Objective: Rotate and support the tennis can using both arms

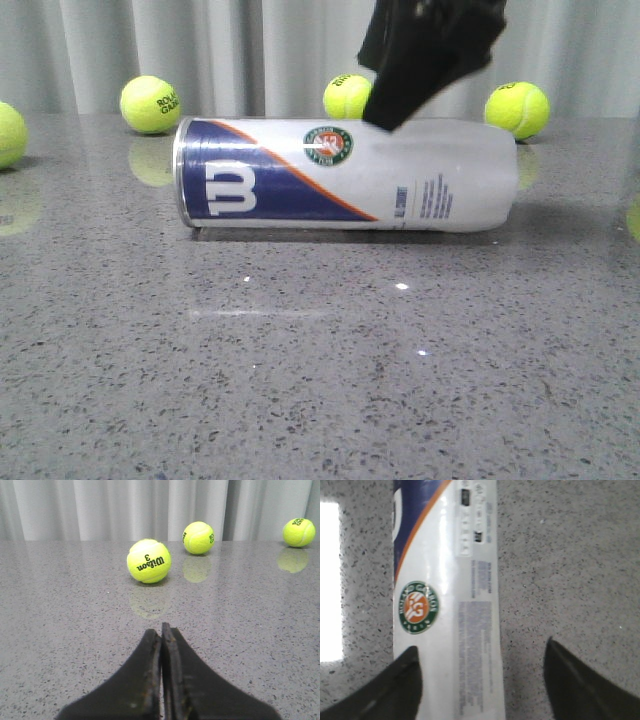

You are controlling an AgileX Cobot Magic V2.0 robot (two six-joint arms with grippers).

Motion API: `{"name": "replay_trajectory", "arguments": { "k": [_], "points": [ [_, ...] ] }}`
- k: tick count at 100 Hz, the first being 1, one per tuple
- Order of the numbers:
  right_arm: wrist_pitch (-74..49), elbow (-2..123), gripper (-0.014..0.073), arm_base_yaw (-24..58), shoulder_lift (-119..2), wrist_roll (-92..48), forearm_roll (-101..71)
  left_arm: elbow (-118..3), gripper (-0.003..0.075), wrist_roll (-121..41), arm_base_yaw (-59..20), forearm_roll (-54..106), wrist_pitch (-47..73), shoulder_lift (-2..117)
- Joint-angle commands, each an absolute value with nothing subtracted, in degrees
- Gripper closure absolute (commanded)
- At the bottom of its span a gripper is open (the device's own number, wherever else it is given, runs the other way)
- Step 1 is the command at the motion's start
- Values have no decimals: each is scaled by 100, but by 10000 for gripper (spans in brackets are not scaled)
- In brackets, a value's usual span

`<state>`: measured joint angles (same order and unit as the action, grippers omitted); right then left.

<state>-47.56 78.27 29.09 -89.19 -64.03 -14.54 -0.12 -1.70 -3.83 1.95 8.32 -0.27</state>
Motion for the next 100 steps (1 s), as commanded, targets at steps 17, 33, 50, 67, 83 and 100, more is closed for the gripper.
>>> {"name": "replay_trajectory", "arguments": {
  "k": [17,33,50,67,83,100],
  "points": [
    [-5044,7968,659,2896,-8099,-4944,-1524,254,741,-160,-365,247,372,-244],
    [-5304,7927,650,2883,-7866,-3840,-1489,254,741,-160,-365,247,372,-244],
    [-5177,7712,650,2883,-7548,-1954,-1267,254,741,-160,-365,247,372,-244],
    [-4629,7112,650,2883,-7008,-148,-868,254,741,-160,-365,247,372,-244],
    [-4068,6350,650,2883,-6417,1016,-310,254,741,-160,-365,247,372,-244],
    [-3475,5554,650,2883,-5737,1790,410,254,741,-160,-365,247,372,-244]
  ]
}}
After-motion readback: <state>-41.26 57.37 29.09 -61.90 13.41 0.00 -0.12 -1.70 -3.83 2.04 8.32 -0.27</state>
